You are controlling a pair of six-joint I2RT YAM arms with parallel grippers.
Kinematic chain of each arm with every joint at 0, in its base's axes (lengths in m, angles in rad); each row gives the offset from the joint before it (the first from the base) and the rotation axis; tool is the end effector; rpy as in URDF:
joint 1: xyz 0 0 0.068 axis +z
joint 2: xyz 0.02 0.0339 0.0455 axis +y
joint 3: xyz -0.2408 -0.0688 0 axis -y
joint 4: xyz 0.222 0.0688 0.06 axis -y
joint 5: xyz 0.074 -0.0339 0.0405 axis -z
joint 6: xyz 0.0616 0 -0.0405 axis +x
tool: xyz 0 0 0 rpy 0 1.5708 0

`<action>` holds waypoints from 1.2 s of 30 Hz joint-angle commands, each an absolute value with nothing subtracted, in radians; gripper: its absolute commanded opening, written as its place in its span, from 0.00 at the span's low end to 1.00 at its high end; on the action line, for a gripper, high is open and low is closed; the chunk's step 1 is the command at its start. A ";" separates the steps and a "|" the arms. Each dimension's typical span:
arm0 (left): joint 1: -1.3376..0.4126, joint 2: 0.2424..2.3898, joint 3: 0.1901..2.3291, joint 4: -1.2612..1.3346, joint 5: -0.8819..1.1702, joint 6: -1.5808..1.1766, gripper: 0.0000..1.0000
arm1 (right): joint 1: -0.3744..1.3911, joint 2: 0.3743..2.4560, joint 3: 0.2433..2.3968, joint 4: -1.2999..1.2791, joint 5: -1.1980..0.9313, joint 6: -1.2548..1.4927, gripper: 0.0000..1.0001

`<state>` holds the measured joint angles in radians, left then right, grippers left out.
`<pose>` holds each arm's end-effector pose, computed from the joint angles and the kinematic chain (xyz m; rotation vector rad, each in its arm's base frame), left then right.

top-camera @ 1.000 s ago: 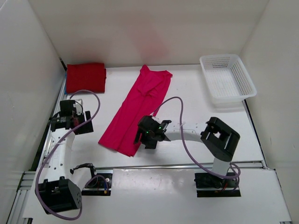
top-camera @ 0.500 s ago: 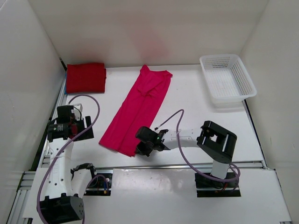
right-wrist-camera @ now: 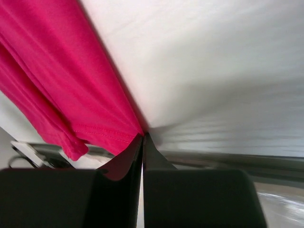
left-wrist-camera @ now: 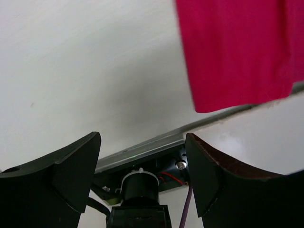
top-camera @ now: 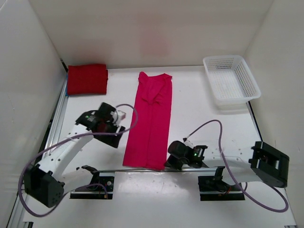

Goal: Fold and stack the t-shirts
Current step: Rotate the tshirt 90 degrees, then grab the bottom of the folded rectangular tshirt with both arms

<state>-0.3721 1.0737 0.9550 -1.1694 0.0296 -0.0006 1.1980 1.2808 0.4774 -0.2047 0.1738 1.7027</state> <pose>0.1582 -0.0637 0.2283 0.5354 2.8165 -0.1173 0.0902 0.2013 0.1122 0.7682 2.6967 0.7749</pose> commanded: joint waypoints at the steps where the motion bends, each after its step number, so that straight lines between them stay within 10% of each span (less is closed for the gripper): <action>1: -0.564 1.095 0.971 -1.106 -0.012 0.000 0.82 | 1.203 1.200 0.390 -0.318 0.201 1.576 0.00; 9: -0.712 1.215 0.796 -0.879 0.049 0.000 0.85 | 1.192 1.149 0.480 -0.383 0.224 1.344 0.41; 36: -0.854 1.525 0.787 -0.781 0.101 0.000 0.78 | 1.192 1.259 0.569 -0.373 0.147 1.169 0.44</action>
